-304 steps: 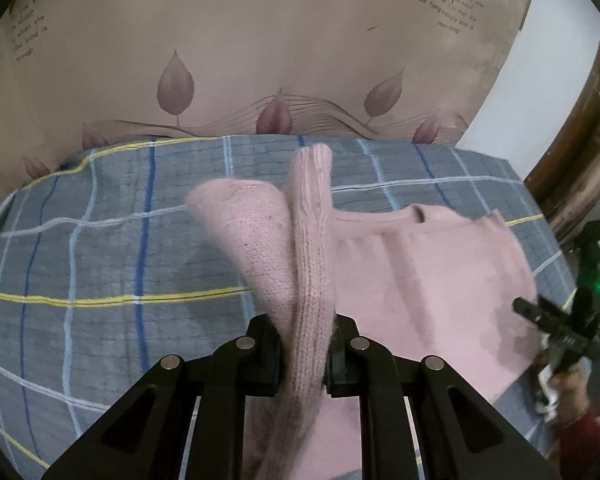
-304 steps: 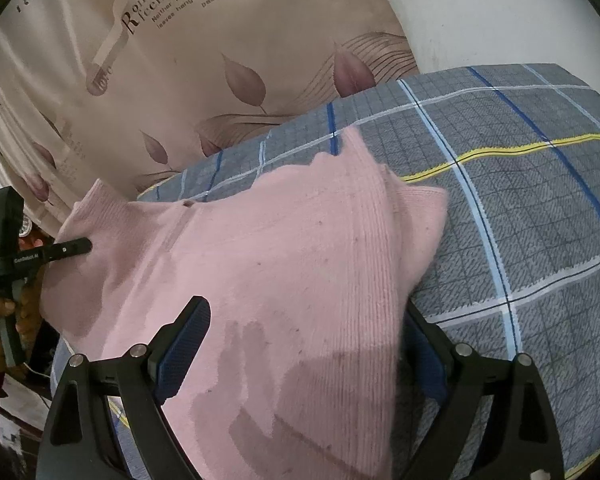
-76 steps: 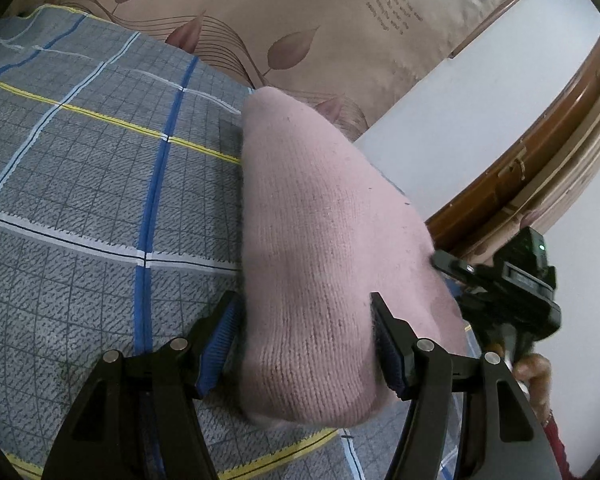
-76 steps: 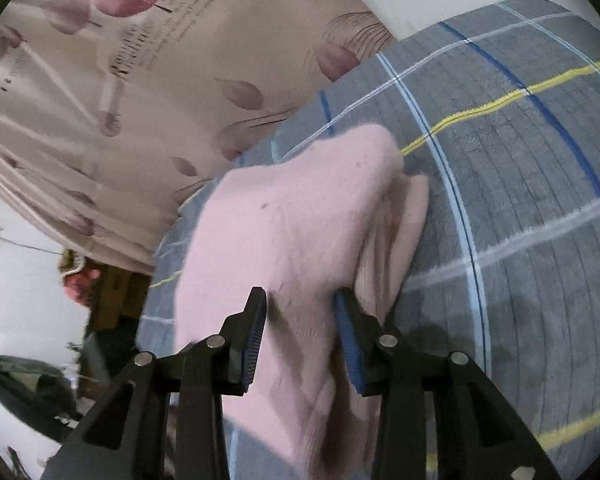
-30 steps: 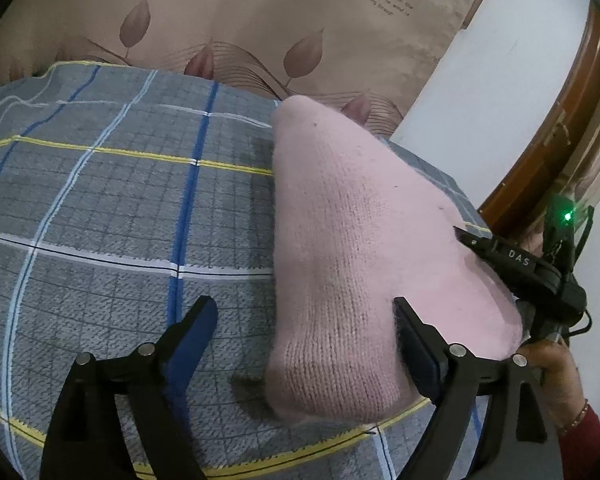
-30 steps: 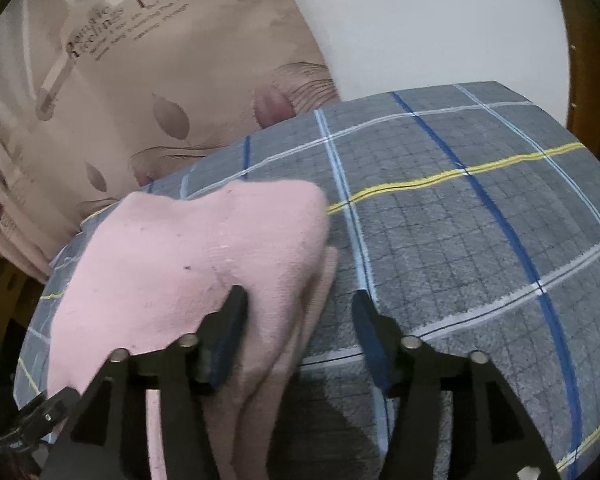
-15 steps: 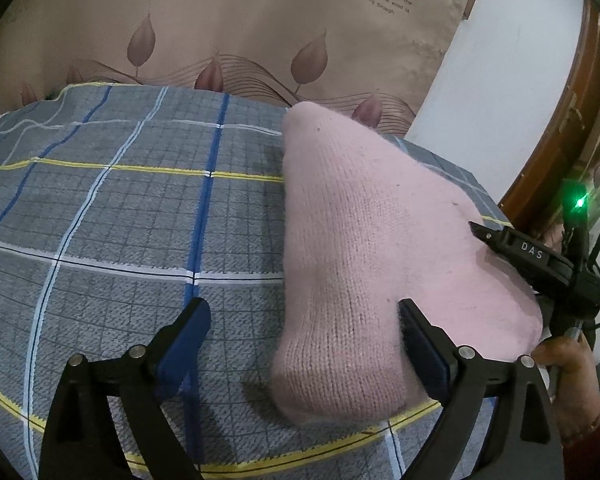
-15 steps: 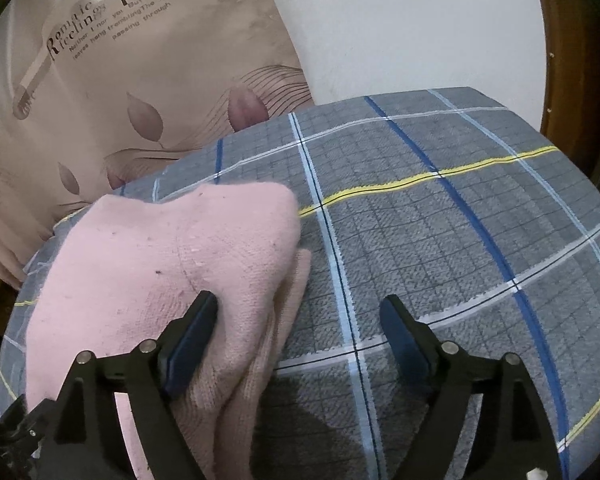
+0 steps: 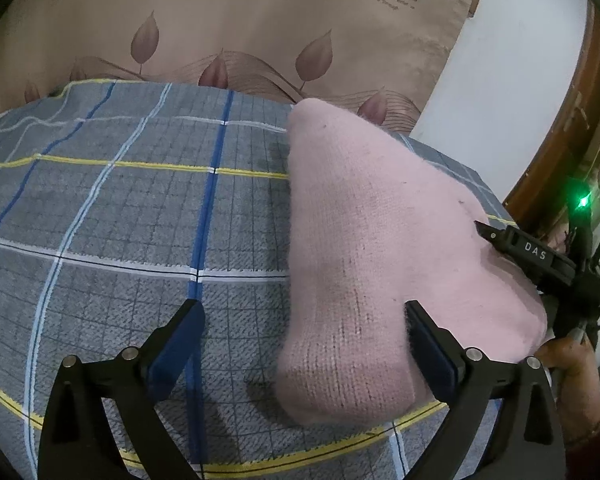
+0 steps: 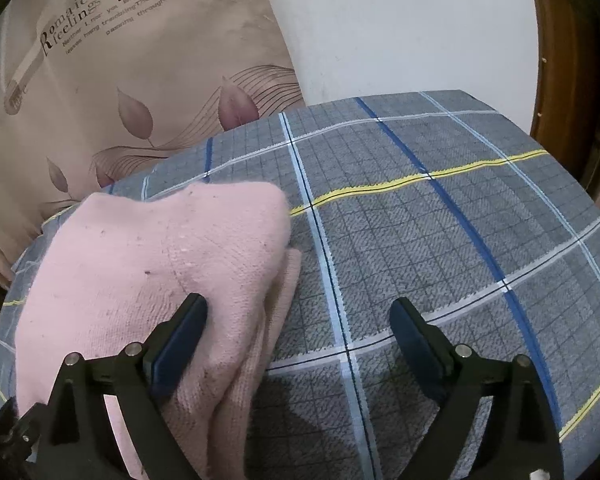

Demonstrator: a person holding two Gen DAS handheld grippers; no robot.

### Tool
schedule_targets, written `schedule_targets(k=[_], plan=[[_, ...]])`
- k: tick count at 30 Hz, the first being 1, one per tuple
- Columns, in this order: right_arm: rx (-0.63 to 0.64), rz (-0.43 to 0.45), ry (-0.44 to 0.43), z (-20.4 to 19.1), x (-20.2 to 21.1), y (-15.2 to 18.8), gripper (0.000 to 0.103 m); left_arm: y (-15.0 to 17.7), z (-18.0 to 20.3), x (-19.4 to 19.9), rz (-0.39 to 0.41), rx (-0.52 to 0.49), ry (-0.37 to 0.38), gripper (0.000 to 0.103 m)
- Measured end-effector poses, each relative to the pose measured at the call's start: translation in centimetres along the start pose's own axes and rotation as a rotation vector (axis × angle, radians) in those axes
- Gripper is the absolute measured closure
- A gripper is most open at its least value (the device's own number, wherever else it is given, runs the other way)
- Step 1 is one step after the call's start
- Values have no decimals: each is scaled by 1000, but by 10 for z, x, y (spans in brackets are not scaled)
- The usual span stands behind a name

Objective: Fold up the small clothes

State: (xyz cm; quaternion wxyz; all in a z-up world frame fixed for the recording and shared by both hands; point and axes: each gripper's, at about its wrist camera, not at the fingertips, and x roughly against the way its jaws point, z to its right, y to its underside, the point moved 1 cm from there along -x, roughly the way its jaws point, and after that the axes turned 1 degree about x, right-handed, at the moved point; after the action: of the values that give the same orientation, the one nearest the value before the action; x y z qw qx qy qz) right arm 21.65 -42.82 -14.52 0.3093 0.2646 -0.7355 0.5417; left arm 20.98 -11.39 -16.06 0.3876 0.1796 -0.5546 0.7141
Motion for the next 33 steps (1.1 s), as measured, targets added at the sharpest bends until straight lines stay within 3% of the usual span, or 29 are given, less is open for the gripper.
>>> schedule_targets(k=[6,8,11,14,18,20,25,33], plan=[[-14,-8,-11,1,-1,0,10,0,-9,-2,-13,42,57,5],[-35,-13,-38,5,-1,0,9,0,-13,3,8,51,107,5],[-83,-34,-165,16,4,2,9,-6,-20,14,56,59,185,5],[-164,-65,-298,31,11,10,9,-19,-27,19,45,69,257,5],[-167,-115,-442,30,22,22,9,-41,-33,5,-49,68,364,5],[-114,-145,-462,18,23,25,9,-50,-33,-11,-132,41,398,5],[39,-216,-466,-16,14,23,7,-56,-27,-41,-248,9,544,5],[-2,-279,-658,-17,-10,8,6,-66,-27,-62,-293,27,655,6]])
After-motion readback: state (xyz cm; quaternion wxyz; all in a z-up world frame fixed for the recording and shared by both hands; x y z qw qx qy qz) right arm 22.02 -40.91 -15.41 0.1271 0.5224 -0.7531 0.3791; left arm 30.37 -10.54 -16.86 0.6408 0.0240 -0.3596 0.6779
